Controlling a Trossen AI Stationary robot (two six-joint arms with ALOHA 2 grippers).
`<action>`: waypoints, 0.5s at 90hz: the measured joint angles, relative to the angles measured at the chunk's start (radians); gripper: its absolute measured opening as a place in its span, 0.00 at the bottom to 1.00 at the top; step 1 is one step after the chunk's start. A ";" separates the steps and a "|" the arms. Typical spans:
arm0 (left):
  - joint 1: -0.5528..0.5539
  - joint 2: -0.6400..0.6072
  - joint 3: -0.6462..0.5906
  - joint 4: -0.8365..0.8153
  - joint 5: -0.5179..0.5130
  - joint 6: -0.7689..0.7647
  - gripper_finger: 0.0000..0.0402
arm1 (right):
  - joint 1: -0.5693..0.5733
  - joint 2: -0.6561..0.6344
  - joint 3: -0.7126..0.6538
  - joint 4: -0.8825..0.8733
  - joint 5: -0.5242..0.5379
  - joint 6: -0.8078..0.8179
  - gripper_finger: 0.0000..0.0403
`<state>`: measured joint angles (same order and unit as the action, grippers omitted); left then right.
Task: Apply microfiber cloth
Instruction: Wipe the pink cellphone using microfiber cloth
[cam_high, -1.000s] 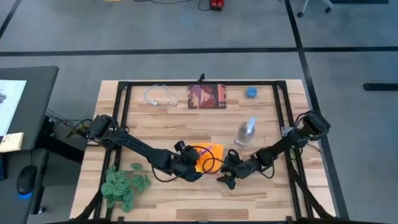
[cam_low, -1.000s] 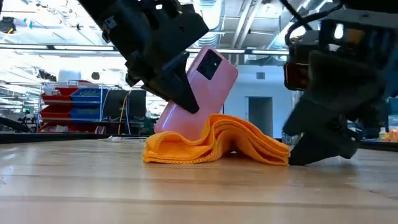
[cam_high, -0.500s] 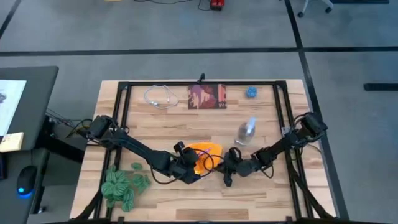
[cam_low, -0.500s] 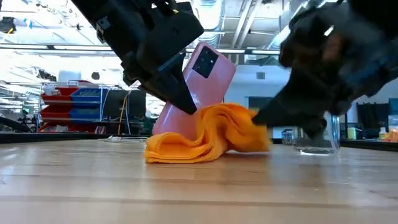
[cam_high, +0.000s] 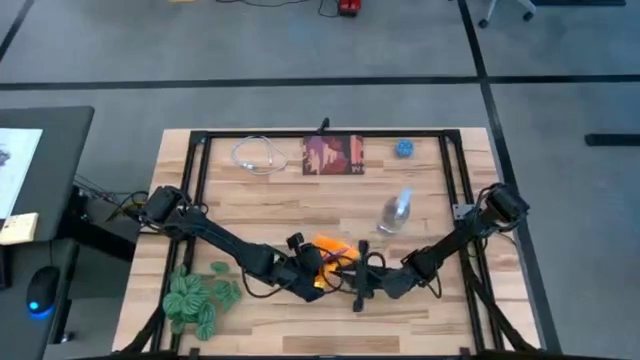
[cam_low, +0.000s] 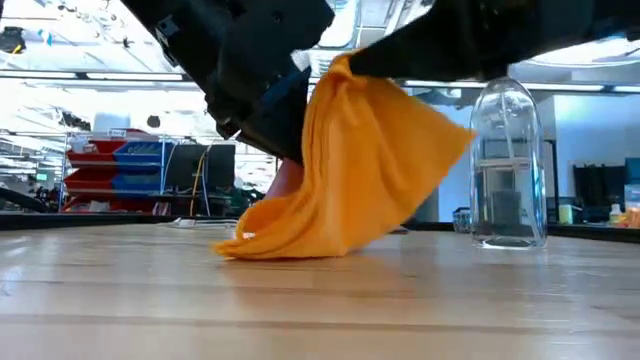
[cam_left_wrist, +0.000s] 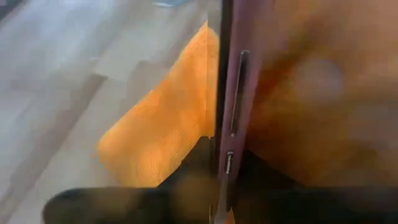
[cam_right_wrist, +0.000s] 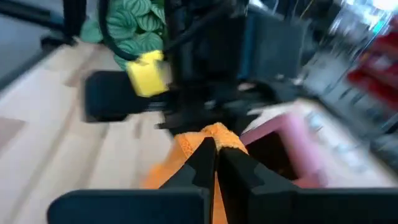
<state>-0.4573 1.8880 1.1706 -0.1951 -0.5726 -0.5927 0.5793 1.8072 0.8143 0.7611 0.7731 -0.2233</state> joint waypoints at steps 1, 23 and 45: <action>-0.001 0.000 0.000 0.004 0.003 0.005 0.01 | 0.000 0.000 0.002 0.001 0.006 -0.016 0.00; -0.021 0.000 0.000 0.025 0.018 0.035 0.01 | 0.004 -0.002 0.018 -0.021 0.093 -0.164 0.00; -0.024 0.000 0.000 0.025 0.022 0.060 0.01 | 0.000 -0.005 0.021 -0.290 0.097 0.037 0.00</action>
<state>-0.4808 1.8881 1.1706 -0.1697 -0.5510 -0.5332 0.5789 1.8019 0.8349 0.4709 0.8703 -0.1867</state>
